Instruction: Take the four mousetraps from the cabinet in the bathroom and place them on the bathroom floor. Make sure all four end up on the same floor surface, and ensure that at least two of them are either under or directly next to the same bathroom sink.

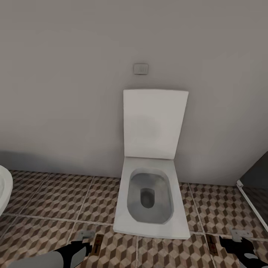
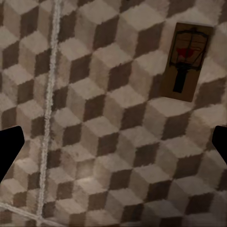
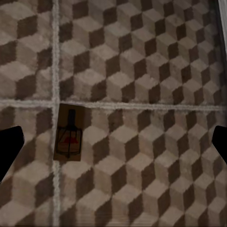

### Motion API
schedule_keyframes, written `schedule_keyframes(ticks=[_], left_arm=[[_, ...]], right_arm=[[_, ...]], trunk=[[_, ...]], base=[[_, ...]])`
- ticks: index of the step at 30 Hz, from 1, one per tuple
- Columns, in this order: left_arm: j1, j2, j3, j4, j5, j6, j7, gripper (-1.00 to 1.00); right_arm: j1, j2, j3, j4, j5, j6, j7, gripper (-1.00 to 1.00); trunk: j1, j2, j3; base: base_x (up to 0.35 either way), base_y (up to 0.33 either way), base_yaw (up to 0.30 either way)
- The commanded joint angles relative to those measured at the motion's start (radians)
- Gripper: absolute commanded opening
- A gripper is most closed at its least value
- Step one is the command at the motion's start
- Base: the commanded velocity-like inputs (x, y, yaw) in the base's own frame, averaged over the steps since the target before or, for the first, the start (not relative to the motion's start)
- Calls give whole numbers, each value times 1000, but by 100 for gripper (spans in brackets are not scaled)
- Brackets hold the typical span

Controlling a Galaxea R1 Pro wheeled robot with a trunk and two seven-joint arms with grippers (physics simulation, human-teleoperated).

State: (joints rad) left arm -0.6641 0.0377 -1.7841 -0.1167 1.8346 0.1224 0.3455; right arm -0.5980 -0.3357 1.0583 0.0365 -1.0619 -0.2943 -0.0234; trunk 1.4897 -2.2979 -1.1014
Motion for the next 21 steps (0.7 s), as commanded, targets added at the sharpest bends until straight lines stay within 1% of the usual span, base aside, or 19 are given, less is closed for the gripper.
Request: schedule_keyframes(ticks=[1,7,13,21], left_arm=[[1,1,-5,-4,1,-4,7,100],[7,1,-5,-4,2,-38,7,100],[9,-1,-5,-5,2,-51,7,100],[9,-1,-4,-4,4,-56,7,100]], right_arm=[[2,1,8,1,-3,-2,-2,100],[8,3,8,0,-2,-3,-1,100],[10,4,8,-1,-1,-3,-1,100],[10,4,9,-2,0,-3,-1,100]], trunk=[[0,0,-1],[0,0,-1],[0,0,-1],[-31,56,24]], base=[[0,0,0],[0,0,0],[0,0,0],[0,0,0]])
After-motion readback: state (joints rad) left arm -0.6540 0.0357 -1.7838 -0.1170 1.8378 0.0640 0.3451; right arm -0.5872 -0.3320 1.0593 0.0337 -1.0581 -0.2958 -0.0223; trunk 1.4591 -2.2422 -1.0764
